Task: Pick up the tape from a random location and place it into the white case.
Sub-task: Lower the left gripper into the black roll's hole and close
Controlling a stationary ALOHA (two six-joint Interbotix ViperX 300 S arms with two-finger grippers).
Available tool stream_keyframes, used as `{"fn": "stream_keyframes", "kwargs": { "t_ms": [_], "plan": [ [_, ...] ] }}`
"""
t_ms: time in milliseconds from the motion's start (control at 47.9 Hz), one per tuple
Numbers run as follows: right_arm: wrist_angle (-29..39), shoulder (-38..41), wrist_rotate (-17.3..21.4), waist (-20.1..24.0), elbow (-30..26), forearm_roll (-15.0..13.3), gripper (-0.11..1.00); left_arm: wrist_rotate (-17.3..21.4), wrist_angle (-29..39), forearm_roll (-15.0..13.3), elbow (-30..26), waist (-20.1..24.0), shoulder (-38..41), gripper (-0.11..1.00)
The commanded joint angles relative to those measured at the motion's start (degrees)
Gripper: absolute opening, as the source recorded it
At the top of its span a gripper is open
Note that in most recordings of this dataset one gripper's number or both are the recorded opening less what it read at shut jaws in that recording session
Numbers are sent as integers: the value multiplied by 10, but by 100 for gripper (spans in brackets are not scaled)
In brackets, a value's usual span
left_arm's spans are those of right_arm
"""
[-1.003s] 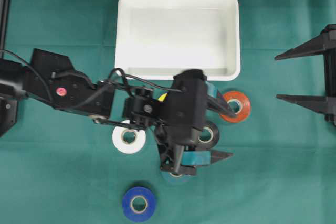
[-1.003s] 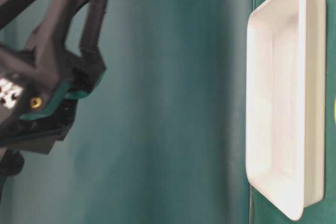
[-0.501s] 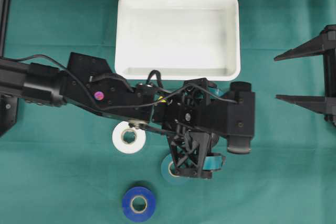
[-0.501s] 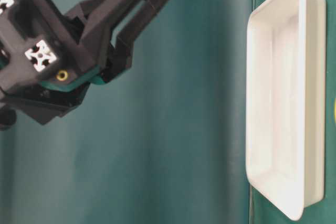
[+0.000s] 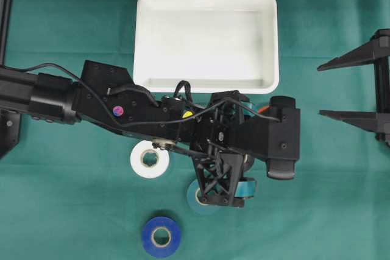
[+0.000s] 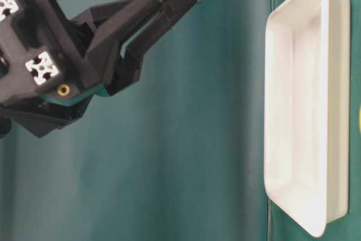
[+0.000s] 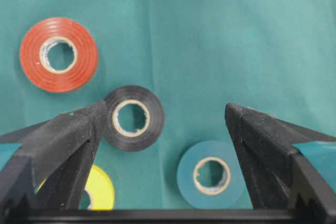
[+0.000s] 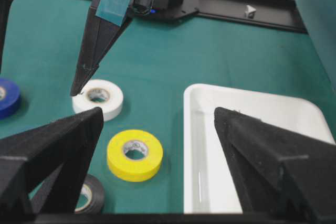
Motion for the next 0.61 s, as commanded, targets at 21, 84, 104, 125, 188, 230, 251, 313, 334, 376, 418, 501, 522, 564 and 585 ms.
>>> {"fn": "stream_keyframes", "kwargs": {
  "t_ms": [21,84,104,125,188,230,251,313,334,376,418,501,522,564,585],
  "plan": [
    [-3,4,1,0,-16,0,91,0,-3,2,-12,-2,-11,99],
    [-3,6,1,-1,-17,0,91,0,-3,1,-12,-2,-11,99],
    [-3,7,1,0,-16,0,91,0,-3,1,-12,-2,-11,99],
    [-3,7,1,0,-16,0,91,0,-3,2,-12,-2,-11,99],
    [-2,8,1,0,-16,0,91,0,-3,1,-11,-2,-11,99],
    [-3,9,1,-1,-16,0,91,0,-3,2,-11,-2,-11,99],
    [-3,10,0,0,-16,0,91,0,-3,2,-11,-2,-11,99],
    [-3,11,1,0,-16,0,91,-1,-3,1,-9,-2,-11,99],
    [-3,10,1,-1,-16,0,91,0,-3,1,-9,-2,-11,99],
    [-3,10,1,-1,-17,0,91,-1,-3,1,-7,-2,-11,99],
    [-3,10,0,0,-17,0,91,-1,-4,2,-6,-2,-11,99],
    [-3,10,1,0,-17,0,91,-1,-10,2,-3,-2,-11,99],
    [-2,10,1,0,-17,0,91,-1,-11,1,-2,-2,-11,99],
    [-3,10,1,-1,-17,0,91,-1,-14,1,1,-2,-11,99],
    [-3,10,0,-1,-17,0,91,-1,-16,2,2,-2,-11,99]
  ]
}}
